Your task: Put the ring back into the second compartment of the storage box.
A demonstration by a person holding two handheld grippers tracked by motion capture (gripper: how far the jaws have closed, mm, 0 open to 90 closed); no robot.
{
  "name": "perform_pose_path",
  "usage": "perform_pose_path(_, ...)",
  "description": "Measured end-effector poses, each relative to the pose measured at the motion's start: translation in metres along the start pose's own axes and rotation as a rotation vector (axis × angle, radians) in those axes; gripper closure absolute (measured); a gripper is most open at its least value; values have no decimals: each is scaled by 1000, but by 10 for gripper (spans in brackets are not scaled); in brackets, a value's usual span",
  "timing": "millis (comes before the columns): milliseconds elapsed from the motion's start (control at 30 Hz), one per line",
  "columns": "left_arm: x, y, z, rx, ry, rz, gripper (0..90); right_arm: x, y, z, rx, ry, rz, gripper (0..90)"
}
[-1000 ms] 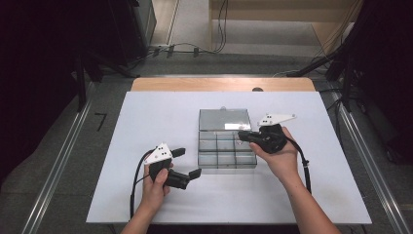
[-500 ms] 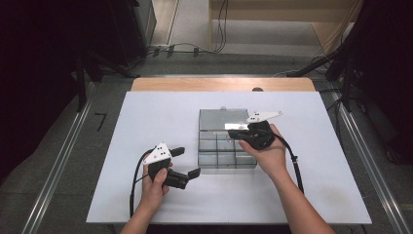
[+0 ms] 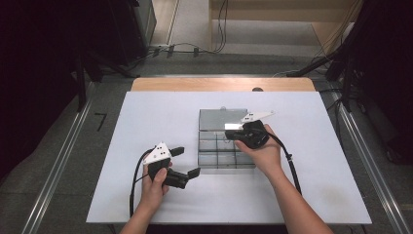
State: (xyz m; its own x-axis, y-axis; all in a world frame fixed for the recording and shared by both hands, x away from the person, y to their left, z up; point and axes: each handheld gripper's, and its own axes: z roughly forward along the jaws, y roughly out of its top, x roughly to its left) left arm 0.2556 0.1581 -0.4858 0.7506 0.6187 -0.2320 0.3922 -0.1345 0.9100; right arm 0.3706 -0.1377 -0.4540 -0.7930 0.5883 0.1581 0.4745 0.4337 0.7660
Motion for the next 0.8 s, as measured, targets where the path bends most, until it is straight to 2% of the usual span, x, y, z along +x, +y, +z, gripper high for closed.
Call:
perform_pose_path(433,1,0,1,-7,12,5,0,-1,-8,11,61,-9,-9,870)
perform_pose_path(600,1,0,2,-5,14,7,0,-1,-8,11,67,-1,-2,860)
perform_pose_path(733,1,0,3,-5,14,6,0,-3,-8,9,58,22,-1,772)
perform_pose_path(800,2,1,3,-5,15,6,0,-3,-8,7,46,22,4,680)
